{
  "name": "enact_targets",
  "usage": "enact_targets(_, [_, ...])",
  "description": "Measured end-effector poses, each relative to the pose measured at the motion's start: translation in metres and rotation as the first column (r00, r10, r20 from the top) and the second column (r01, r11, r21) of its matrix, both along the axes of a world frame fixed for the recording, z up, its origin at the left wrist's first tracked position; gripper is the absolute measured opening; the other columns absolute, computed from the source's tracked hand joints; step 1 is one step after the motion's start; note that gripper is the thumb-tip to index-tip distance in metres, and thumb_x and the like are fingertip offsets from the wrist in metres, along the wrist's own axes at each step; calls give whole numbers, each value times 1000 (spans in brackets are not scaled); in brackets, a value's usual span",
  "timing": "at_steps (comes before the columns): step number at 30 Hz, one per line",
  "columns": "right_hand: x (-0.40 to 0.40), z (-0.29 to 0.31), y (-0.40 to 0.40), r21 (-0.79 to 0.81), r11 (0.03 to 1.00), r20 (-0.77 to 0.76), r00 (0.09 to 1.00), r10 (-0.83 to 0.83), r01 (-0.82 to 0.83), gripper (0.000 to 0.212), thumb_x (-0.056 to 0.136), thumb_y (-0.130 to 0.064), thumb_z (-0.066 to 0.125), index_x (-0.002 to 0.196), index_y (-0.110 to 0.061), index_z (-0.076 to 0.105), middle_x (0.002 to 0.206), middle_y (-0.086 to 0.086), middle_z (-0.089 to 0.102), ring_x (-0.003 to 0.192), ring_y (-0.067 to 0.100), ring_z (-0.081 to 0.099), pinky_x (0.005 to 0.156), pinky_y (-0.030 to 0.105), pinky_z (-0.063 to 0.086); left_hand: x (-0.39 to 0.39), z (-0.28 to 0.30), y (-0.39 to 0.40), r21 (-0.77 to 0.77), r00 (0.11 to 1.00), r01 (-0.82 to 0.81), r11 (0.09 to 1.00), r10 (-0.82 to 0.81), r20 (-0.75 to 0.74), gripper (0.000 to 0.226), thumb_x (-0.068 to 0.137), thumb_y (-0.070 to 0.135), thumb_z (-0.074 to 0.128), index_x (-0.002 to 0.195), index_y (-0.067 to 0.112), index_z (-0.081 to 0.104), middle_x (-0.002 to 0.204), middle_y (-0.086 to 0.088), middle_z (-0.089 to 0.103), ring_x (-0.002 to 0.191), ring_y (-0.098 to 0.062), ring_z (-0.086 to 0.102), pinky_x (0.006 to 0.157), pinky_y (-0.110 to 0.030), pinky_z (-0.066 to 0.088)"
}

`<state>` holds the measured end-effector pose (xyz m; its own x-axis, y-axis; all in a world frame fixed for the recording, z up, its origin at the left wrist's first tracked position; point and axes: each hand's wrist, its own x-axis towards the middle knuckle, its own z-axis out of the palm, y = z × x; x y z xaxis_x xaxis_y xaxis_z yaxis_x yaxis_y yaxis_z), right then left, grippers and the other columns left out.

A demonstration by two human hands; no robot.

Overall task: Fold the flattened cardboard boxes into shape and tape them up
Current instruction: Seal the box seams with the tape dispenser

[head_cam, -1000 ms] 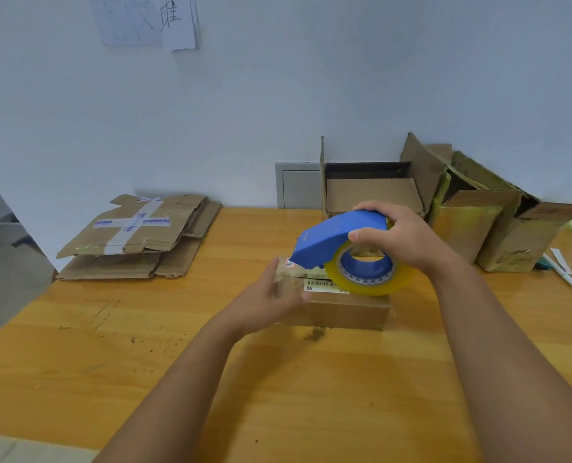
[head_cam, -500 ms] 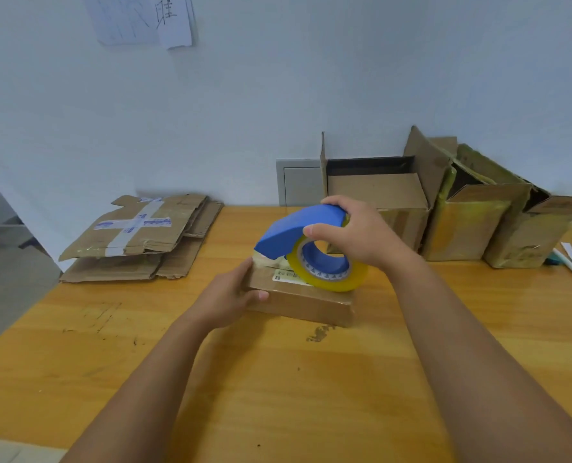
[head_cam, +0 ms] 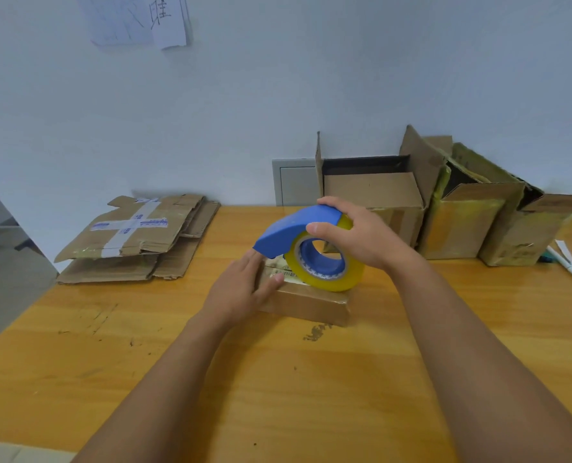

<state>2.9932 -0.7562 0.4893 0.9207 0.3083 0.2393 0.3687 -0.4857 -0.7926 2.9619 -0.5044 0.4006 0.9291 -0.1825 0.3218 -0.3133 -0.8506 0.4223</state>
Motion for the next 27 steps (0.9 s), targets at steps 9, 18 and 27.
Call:
enact_targets(9, [-9, 16, -29, -97, 995, 12, 1000, -5, 6, 74, 65, -79, 57, 133, -49, 53, 114, -27, 56, 95, -4, 59, 76, 17, 45, 2, 2, -1, 200, 986, -72, 977, 100, -131, 72, 100, 62, 29, 159, 23, 14, 165, 5, 16, 151, -11, 15, 123, -42, 17])
enact_targets(18, [-6, 8, -21, -104, 994, 17, 999, -43, 45, 55, 82, -61, 66, 134, -45, 53, 118, -11, 56, 93, 4, 56, 70, 20, 44, -2, -5, 2, 239, 999, -34, 970, 37, -10, 65, 100, 62, 18, 150, 25, 37, 165, 5, 17, 152, -10, 8, 123, -37, 4])
enact_targets(27, [-4, 11, -15, -135, 989, 28, 997, -66, 69, 60, 76, -68, 61, 130, -43, 56, 107, -20, 56, 89, 8, 60, 69, 24, 47, -12, -13, -10, 380, 999, 2, 925, -23, 48, 91, 87, 83, 1, 159, 29, 11, 167, 1, 2, 153, -12, -6, 123, -33, -7])
